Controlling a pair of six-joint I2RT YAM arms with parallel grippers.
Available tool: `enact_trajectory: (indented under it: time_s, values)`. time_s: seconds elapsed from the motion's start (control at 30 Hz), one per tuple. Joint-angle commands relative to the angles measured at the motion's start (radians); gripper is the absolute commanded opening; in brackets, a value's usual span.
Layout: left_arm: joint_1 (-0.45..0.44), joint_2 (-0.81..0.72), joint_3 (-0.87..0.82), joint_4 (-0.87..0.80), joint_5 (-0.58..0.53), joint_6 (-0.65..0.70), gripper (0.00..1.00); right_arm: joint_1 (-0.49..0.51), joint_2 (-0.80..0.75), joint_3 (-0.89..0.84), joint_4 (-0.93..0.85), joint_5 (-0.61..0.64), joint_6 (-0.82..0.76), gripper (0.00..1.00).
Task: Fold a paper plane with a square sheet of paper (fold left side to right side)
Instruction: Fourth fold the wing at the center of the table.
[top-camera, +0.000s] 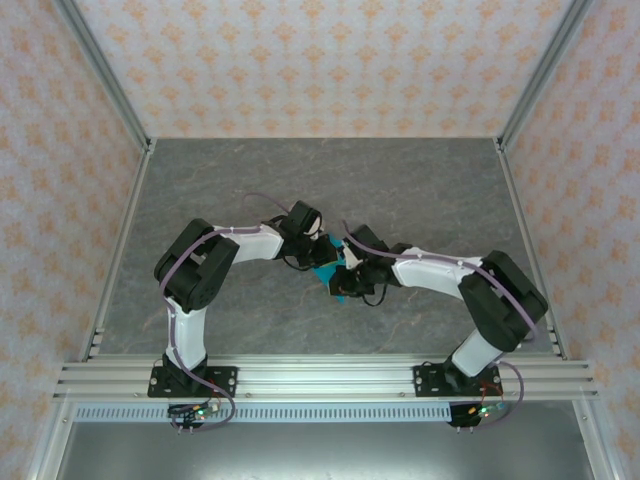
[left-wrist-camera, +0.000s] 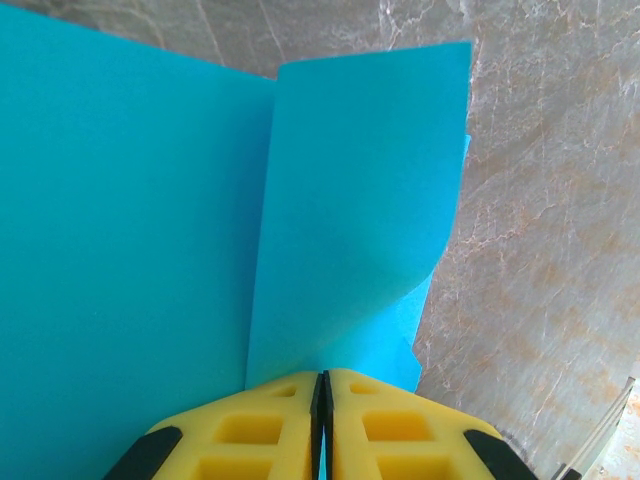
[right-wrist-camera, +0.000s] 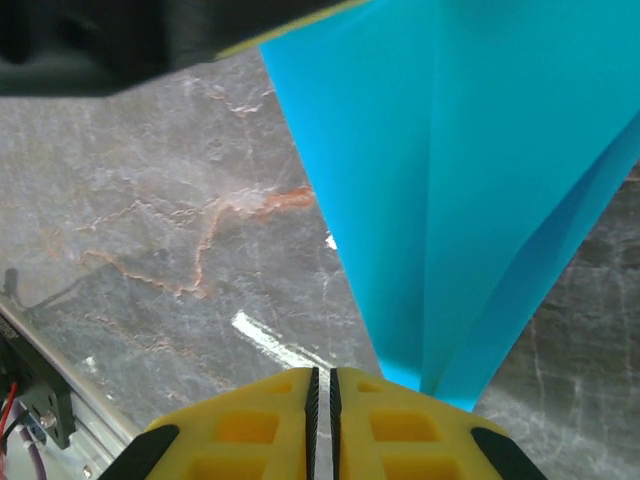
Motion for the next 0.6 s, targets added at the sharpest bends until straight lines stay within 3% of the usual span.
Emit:
enact_trajectory:
  time_s: [0.0,0.33,0.57]
  values:
    - [-0.008,0.010,-0.011,-0.069,-0.051,0.017,0.13,0.007,0.025,-0.003,0.014,-0.005,0.016,0.14]
    - [-0.008,0.009,-0.009,-0.073,-0.053,0.020,0.13,0.007,0.054,0.019,-0.096,0.096,-0.024,0.14]
    - [-0.008,0.009,-0.007,-0.078,-0.056,0.021,0.13,0.007,0.062,0.014,-0.102,0.098,-0.026,0.14]
